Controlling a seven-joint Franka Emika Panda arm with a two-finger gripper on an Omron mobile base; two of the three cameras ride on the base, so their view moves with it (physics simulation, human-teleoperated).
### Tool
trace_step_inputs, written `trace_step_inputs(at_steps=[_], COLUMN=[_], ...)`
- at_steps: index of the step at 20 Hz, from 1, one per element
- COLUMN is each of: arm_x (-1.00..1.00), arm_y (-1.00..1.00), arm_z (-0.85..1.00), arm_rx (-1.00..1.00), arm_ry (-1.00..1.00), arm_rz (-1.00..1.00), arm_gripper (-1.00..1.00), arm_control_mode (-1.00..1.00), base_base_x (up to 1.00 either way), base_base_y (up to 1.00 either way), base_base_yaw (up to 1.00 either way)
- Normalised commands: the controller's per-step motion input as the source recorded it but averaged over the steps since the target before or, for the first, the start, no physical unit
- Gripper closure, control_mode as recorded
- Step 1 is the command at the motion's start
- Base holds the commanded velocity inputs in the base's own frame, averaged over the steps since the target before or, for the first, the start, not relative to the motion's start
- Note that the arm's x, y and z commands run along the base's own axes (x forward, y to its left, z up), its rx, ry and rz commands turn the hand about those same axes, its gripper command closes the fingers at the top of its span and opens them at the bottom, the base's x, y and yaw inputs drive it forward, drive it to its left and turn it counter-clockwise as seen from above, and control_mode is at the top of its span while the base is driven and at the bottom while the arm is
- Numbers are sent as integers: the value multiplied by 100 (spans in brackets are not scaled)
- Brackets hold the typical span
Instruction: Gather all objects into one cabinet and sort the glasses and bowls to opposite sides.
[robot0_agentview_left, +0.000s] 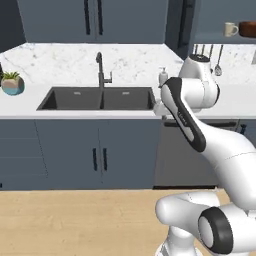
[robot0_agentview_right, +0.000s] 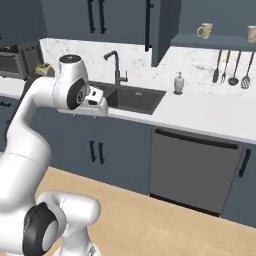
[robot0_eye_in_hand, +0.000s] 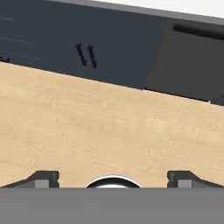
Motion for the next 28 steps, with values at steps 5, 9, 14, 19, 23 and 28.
trace_step_inputs(at_steps=[5,9,14,19,23,28], arm_x=[0,0,0,0,0,0], arm_y=[0,0,0,0,0,0], arm_z=[0,0,0,0,0,0], arm_rx=[0,0,0,0,0,0], arm_ry=[0,0,0,0,0,0], arm_rz=[0,0,0,0,0,0], arm_gripper=[-100,-100,-100,-100,-100,-100], arm_control_mode=[100,100,100,100,100,100], base_base_x=[-10,0,20,40,38,34], base_base_y=[73,73,75,98,98,98], base_base_yaw=[24,13,0,-9,-11,-11])
